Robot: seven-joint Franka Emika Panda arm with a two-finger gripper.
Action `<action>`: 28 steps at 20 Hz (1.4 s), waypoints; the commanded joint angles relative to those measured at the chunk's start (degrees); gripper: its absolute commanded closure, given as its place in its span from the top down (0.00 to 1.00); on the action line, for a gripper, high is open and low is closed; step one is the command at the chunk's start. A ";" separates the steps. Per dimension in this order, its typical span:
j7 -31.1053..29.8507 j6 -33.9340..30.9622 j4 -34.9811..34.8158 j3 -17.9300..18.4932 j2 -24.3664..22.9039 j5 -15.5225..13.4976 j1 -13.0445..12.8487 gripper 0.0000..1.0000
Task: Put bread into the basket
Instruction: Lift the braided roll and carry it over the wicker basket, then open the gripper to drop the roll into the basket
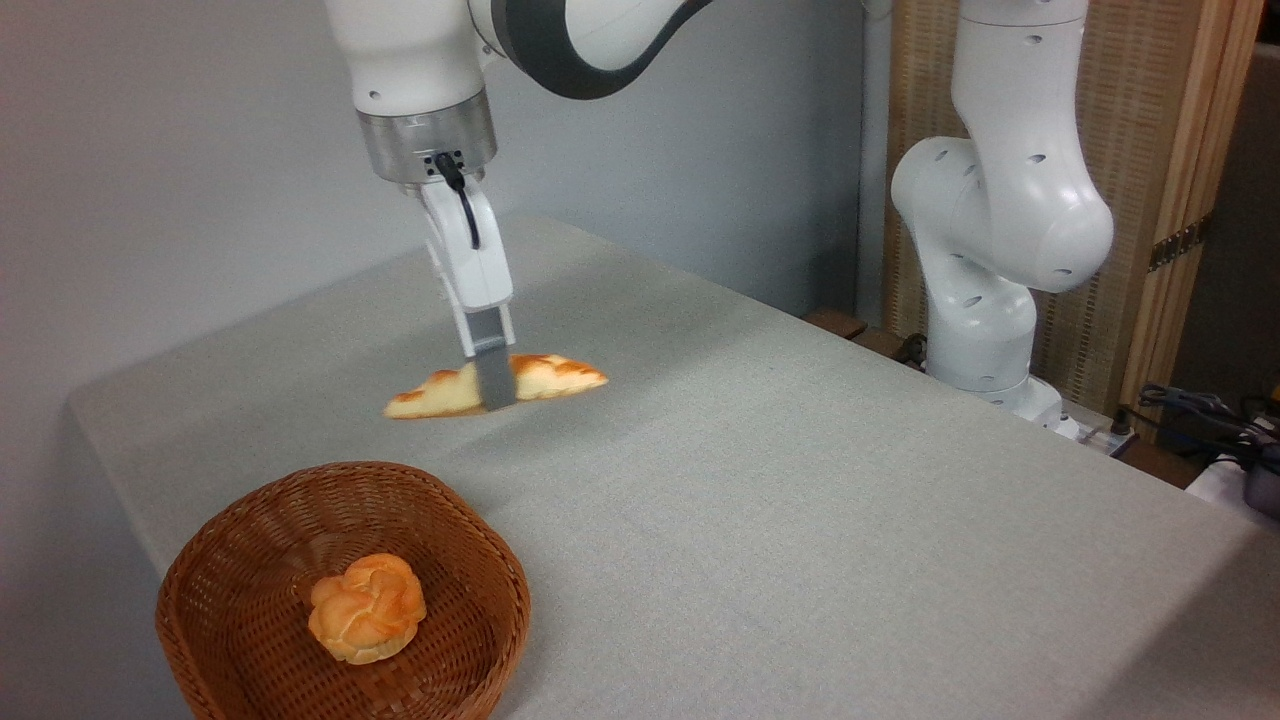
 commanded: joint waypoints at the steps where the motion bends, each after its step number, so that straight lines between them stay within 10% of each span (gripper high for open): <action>1: -5.89 9.17 1.33 0.31 3.15 -2.69 0.05 0.33; 7: -10.55 24.82 1.42 0.57 7.28 -4.35 0.05 0.47; 9: -13.27 29.66 1.42 0.57 8.24 -4.62 0.05 0.98; 28: -17.51 26.52 1.33 -0.49 8.16 -4.62 0.05 1.00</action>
